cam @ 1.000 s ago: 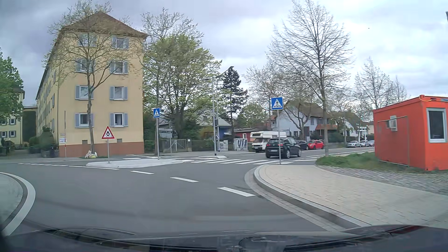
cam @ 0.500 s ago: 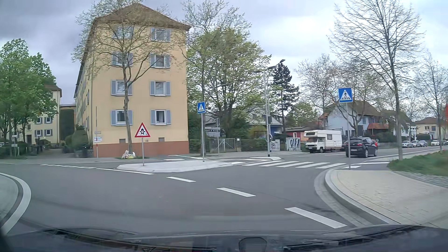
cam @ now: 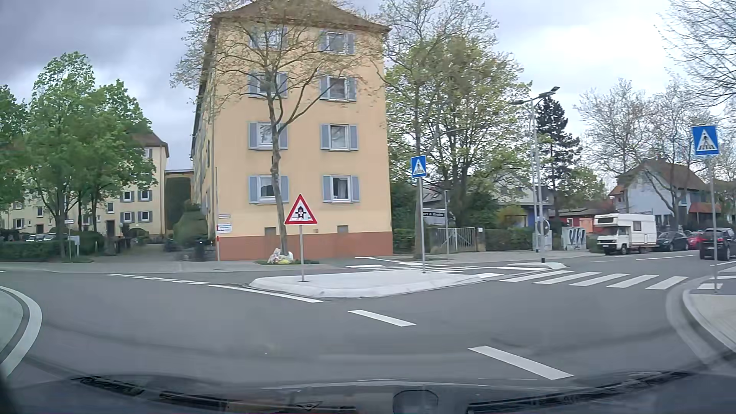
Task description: Follow the waypoints while adhering to traffic rules and regulations
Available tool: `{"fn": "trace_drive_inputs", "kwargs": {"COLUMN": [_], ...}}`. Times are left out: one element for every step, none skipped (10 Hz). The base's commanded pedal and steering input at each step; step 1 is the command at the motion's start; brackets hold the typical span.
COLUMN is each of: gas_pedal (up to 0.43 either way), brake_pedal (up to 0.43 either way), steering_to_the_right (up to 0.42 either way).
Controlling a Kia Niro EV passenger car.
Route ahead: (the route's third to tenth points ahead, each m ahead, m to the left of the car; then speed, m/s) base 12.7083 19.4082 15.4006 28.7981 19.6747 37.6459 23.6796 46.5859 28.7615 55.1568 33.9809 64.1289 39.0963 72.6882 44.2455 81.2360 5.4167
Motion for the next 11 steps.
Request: {"fn": "trace_drive_inputs", "kwargs": {"gas_pedal": [0.098,0.098,0.098,0.098,0.098,0.098,0.098,0.098,0.098,0.098,0.098], "brake_pedal": [0.000,0.000,0.000,0.000,0.000,0.000,0.000,0.000,0.000,0.000,0.000], "steering_to_the_right": [-0.316,-0.317,-0.318,-0.319,-0.321,-0.325,-0.327,-0.328,-0.328,-0.328,-0.329]}}
